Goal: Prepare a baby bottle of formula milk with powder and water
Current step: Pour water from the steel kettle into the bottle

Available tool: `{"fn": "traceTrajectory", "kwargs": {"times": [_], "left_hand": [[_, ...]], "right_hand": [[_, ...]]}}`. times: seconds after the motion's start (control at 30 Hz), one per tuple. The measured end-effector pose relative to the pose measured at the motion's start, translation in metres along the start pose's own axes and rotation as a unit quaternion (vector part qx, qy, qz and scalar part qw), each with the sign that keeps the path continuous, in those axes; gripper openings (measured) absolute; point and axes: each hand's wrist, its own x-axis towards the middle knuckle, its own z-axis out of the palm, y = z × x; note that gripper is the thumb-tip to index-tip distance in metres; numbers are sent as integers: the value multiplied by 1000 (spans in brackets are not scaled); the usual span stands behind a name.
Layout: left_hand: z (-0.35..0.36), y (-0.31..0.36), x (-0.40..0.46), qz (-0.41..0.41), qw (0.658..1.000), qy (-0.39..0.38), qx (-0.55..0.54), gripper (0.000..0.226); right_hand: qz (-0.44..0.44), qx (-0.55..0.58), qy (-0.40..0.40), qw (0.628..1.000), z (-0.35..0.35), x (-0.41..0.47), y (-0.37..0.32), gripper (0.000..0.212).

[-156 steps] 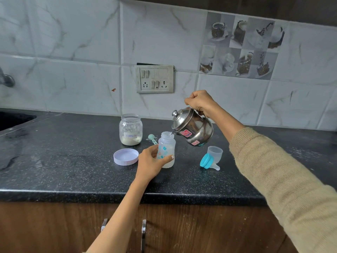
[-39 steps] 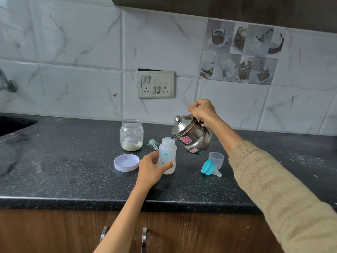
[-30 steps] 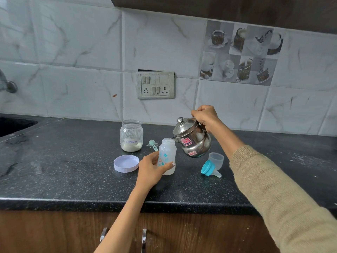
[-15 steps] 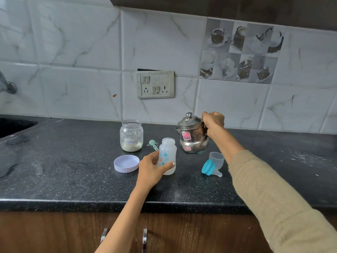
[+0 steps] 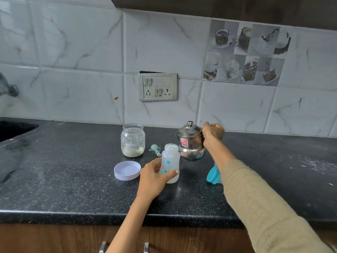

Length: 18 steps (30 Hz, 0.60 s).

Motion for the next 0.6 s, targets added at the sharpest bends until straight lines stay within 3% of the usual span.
{"fn": "traceTrajectory", "kwargs": {"times": [0.6], "left_hand": [[1,-1,-1,6,1000,8,15,52]], "right_hand": [[48,38,38,997,27,21,33,27]]}}
